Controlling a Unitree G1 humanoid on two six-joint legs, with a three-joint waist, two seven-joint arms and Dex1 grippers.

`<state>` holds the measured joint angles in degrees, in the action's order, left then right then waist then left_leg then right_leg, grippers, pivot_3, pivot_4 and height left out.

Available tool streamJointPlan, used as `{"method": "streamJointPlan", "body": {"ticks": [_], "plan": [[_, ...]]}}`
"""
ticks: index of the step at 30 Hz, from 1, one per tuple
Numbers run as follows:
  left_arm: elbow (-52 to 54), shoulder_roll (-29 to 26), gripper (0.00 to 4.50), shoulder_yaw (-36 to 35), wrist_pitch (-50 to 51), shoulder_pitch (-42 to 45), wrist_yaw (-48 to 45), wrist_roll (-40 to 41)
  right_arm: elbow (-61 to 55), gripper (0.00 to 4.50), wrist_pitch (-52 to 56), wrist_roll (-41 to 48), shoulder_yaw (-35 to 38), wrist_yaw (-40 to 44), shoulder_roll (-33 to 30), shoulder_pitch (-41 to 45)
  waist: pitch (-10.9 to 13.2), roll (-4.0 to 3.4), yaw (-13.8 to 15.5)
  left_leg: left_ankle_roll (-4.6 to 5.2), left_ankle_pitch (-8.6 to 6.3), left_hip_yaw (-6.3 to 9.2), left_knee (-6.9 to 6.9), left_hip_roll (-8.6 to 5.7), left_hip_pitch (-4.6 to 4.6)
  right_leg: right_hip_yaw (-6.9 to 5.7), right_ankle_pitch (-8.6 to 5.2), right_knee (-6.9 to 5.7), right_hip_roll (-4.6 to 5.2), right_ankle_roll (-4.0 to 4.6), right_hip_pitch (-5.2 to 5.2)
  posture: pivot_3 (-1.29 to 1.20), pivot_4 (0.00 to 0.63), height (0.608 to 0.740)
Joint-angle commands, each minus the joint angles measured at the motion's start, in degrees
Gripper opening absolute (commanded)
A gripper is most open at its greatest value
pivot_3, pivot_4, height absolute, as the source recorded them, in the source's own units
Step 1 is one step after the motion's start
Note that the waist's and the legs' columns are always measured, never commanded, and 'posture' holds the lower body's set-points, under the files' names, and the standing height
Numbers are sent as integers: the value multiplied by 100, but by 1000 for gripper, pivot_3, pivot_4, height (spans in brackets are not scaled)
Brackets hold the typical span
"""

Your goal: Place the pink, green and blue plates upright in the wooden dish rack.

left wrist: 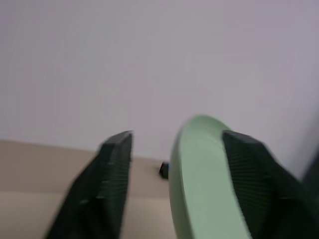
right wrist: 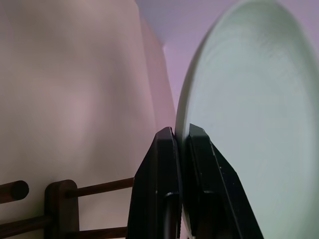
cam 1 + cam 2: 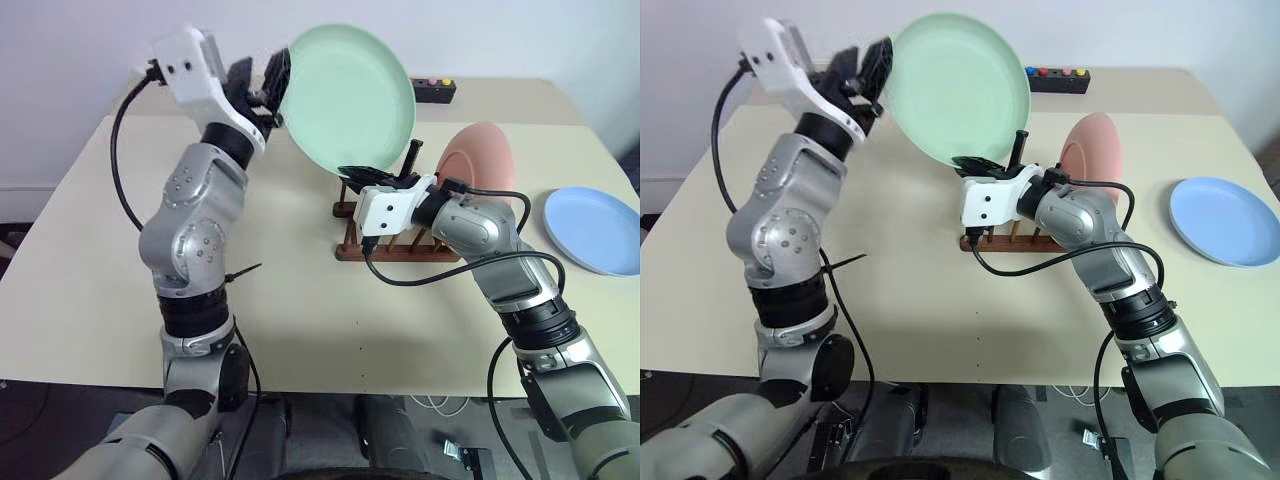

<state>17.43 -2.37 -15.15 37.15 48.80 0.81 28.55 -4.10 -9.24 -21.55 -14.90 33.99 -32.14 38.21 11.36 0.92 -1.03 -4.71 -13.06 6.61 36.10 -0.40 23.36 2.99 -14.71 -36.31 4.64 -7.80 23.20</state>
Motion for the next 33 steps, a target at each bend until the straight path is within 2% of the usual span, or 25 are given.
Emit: {"method": "streamJointPlan", "body": {"ticks": [1,7,9,13,16,20,21,29,33], "plan": [[226,-78,4463,-231,-242,172,102,215,-89,0,-134,14,183,-141,-18,76,0,0,1,0,0,0,-1,0,0,0,0,0,0,0,0,0,150,734],[-87,-410,4463,-935,-500,343,311,577,-17,0,-193,136,367,-198,-103,170,0,0,1,0,0,0,1,0,0,0,0,0,0,0,0,0,150,734],[-209,-843,4463,-962,-505,179,68,469,-174,0,-18,519,608,-100,-66,225,0,0,1,0,0,0,0,0,0,0,0,0,0,0,0,0,150,734],[-298,-1784,4463,-594,-627,-683,-979,213,-796,0,938,1920,1175,195,241,229,0,-2,-28,0,0,0,-5,0,0,0,0,-1,0,0,1,0,150,734],[-289,-2086,4463,-414,-731,-1107,-1420,198,-1165,0,1520,2568,1403,324,348,192,0,-2,-4,0,0,2,-6,1,-2,0,0,-6,-1,1,1,0,150,734],[20,-2563,4463,186,-868,-2275,-2573,93,-2152,0,3284,4872,2132,231,717,-89,0,-7,-2,1,0,3,-7,1,-2,0,0,-4,0,2,-2,0,150,734],[55,-2625,4463,287,-902,-2442,-2718,72,-2306,0,3554,5207,2237,217,713,-170,0,-6,7,1,-1,4,-7,1,-1,0,0,-5,1,3,-2,0,150,734],[557,-3071,4463,1218,-1142,-3528,-4023,-51,-2630,0,4967,7198,3002,-596,803,-774,0,-11,0,3,-1,2,-7,3,-3,1,-4,-4,-1,15,-2,0,150,734],[757,-3216,4463,1457,-1145,-3763,-4477,24,-2593,0,5138,7513,3152,-806,656,-901,2,-14,1,3,-1,2,-8,5,-2,1,-3,-4,-2,15,0,0,150,734]]}}
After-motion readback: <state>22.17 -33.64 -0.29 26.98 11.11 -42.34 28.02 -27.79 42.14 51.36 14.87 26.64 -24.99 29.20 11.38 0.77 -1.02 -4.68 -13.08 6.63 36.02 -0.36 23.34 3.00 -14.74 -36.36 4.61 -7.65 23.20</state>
